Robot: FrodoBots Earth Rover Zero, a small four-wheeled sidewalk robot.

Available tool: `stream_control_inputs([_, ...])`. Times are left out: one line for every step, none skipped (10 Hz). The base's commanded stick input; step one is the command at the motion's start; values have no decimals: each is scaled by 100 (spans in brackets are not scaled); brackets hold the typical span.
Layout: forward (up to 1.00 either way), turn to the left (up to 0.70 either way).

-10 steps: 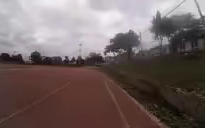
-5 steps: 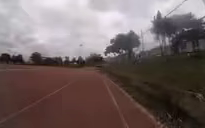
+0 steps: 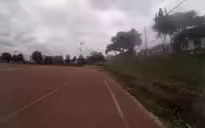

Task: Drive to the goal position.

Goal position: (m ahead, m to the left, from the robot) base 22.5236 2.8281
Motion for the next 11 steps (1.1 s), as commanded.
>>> stream_control_inputs([70,0])
stream_control_inputs([70,0])
stream_control_inputs([70,0])
stream_control_inputs([70,0])
stream_control_inputs([70,0])
stream_control_inputs([70,0])
stream_control_inputs([70,0])
stream_control_inputs([70,0])
stream_control_inputs([70,0])
stream_control_inputs([70,0])
stream_control_inputs([70,0])
